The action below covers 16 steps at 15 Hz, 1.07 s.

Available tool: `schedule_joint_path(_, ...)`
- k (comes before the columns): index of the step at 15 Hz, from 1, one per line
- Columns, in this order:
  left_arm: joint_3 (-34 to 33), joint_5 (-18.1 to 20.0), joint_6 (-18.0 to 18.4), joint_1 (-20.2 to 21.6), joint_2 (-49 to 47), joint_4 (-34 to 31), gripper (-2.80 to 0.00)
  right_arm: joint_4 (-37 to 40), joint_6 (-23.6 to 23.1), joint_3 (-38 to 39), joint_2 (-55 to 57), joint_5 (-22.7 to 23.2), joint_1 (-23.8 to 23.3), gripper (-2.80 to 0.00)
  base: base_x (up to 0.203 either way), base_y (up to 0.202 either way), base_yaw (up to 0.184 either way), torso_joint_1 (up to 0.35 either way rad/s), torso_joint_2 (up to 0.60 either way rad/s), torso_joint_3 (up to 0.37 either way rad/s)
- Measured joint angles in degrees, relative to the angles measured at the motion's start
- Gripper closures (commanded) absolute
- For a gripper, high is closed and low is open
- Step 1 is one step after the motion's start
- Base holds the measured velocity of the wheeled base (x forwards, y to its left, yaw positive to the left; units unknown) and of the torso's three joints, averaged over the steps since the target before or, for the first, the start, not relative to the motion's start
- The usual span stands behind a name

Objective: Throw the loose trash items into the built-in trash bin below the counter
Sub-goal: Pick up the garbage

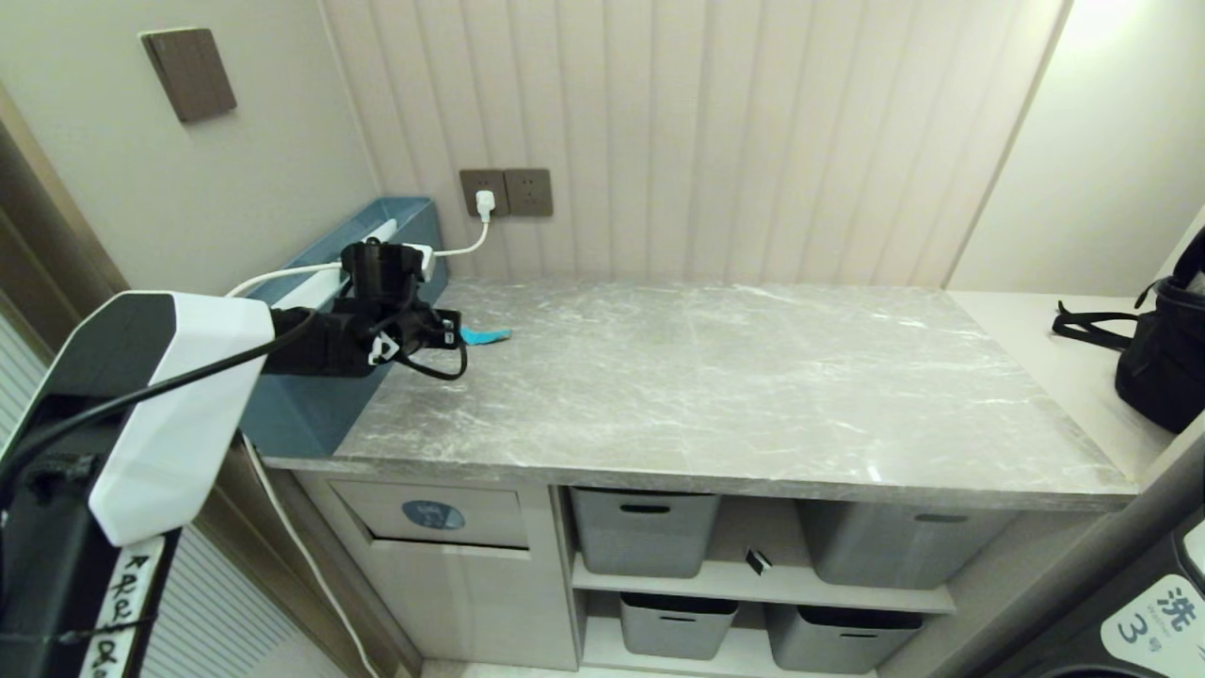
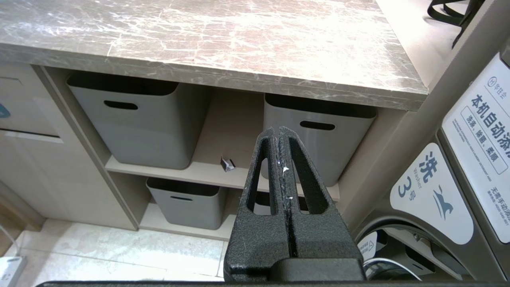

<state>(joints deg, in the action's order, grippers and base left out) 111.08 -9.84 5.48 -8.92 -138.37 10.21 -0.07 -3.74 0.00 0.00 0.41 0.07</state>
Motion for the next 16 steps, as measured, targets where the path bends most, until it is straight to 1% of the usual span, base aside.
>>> schedule_joint_path(1, 0.0, 0.08, -0.06, 0.05, -0.31, 0.9, 0.0, 0.0, 0.0, 0.0, 0.0, 0.0, 0.0, 0.0, 0.0, 0.0, 0.0, 0.0, 0.0, 0.0)
schedule_joint_path(3, -0.28, 1.03, -1.09, -0.09, 0.32, 0.52, 0.0, 0.0, 0.0, 0.0, 0.0, 0.0, 0.0, 0.0, 0.0, 0.0, 0.0, 0.0, 0.0, 0.0)
schedule_joint_path(5, -1.33, 2.94, -2.51, -0.71, 3.53, -2.59, 0.0, 0.0, 0.0, 0.0, 0.0, 0.02, 0.0, 0.0, 0.0, 0.0, 0.0, 0.0, 0.0, 0.0)
schedule_joint_path(7, -4.09, 4.2, -3.47, -1.77, 10.82, -7.74, 0.0, 0.0, 0.0, 0.0, 0.0, 0.0, 0.0, 0.0, 0.0, 0.0, 0.0, 0.0, 0.0, 0.0)
schedule_joint_path(9, -10.61, 5.43, -4.03, -2.93, 20.97, -11.96, 0.0, 0.0, -0.02, 0.0, 0.0, 0.02, 0.0, 0.0, 0.0, 0.0, 0.0, 0.0, 0.0, 0.0)
schedule_joint_path(11, -20.18, 7.53, -4.3, -4.3, 31.51, -14.45, 0.0, 0.0, 0.0, 0.0, 0.0, 0.02, 0.0, 0.0, 0.0, 0.0, 0.0, 0.0, 0.0, 0.0)
schedule_joint_path(13, -29.41, 8.58, -4.21, -5.69, 41.43, -16.09, 0.0, 0.0, 0.0, 0.0, 0.0, 0.0, 0.0, 0.0, 0.0, 0.0, 0.0, 0.0, 0.0, 0.0)
schedule_joint_path(16, -41.27, 9.35, -2.16, -6.97, 53.95, -17.21, 0.0, 0.0, 0.0, 0.0, 0.0, 0.0, 0.0, 0.0, 0.0, 0.0, 0.0, 0.0, 0.0, 0.0)
